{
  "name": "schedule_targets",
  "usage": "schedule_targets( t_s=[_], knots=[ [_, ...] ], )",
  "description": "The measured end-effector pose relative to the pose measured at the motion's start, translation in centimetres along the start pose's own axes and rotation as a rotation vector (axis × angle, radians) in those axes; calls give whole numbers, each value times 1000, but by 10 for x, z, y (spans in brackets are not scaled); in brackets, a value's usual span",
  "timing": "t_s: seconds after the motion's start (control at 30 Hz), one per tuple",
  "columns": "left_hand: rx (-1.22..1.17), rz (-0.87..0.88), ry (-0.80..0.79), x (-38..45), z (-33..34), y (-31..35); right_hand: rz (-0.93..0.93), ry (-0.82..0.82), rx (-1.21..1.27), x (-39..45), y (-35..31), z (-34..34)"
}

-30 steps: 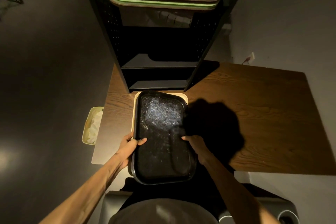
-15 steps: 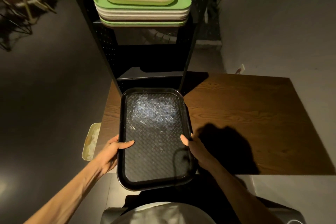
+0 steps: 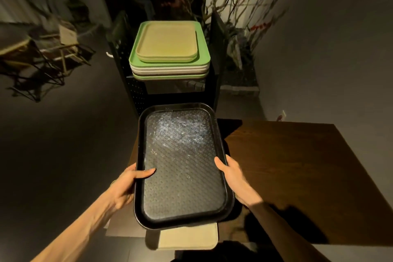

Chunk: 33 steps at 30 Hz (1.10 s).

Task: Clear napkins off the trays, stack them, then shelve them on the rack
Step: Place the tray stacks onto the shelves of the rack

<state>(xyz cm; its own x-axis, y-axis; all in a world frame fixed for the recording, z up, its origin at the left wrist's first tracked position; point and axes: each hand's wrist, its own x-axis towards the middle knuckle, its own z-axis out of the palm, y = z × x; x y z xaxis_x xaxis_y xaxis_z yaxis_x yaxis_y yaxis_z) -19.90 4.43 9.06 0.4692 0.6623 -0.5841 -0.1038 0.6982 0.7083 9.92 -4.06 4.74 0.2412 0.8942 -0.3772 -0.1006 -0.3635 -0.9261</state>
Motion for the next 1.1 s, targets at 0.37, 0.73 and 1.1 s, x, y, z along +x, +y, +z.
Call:
schedule_targets(
  t_s=[0.37,0.73,1.1],
  knots=[
    [-58,-68,108,22,22,42,67,27,10,32,-62,12],
    [-180,-137,114,49,7,41,167,90,147,69,-43,20],
    [-75,-157,114,59,-6,18,236,135,204,91,-43,20]
  ],
)
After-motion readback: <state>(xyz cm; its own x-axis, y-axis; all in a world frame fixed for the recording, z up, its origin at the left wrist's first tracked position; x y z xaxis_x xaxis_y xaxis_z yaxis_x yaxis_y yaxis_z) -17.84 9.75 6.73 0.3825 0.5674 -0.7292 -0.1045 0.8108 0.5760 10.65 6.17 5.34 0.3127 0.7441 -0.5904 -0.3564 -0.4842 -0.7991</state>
